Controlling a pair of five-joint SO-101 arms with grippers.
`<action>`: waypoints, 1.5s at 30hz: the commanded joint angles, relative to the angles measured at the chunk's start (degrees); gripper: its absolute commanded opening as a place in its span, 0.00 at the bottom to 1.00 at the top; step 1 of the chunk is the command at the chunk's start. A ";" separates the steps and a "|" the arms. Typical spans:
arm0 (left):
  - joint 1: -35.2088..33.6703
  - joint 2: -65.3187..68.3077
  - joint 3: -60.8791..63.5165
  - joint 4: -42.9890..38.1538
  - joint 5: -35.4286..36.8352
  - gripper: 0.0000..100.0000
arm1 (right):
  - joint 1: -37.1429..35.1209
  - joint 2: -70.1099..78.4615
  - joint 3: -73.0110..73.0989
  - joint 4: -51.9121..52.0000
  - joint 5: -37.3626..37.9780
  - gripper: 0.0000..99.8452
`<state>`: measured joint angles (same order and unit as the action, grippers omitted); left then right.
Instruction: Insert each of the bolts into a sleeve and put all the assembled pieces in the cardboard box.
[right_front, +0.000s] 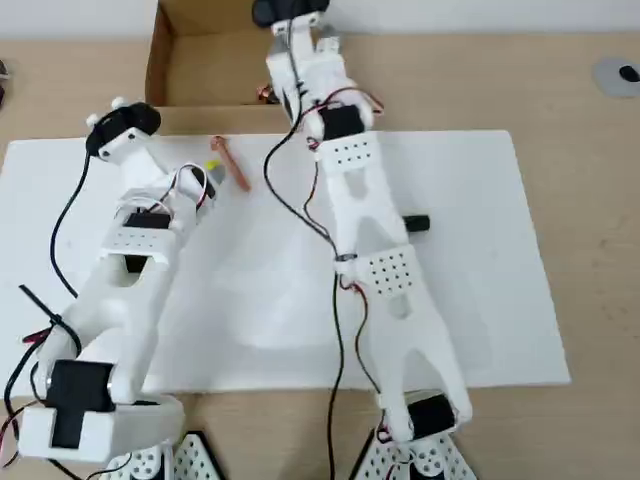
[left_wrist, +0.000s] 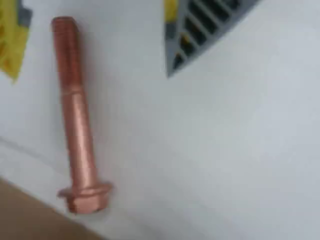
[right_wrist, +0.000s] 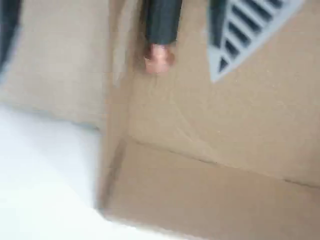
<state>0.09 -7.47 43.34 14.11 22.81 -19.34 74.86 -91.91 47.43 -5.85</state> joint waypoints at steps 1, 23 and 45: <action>0.44 -0.31 -3.34 -0.79 -0.09 0.20 | 2.95 -12.00 -3.65 8.70 -3.52 0.32; 0.44 23.43 -30.59 19.52 3.96 0.20 | 5.85 -51.03 -3.74 55.03 5.10 0.32; 0.79 23.78 -30.95 19.52 3.69 0.20 | 11.82 -102.99 65.63 55.03 9.05 0.34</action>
<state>0.09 16.79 15.38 33.45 26.59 -6.15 -18.42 -48.57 101.67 5.23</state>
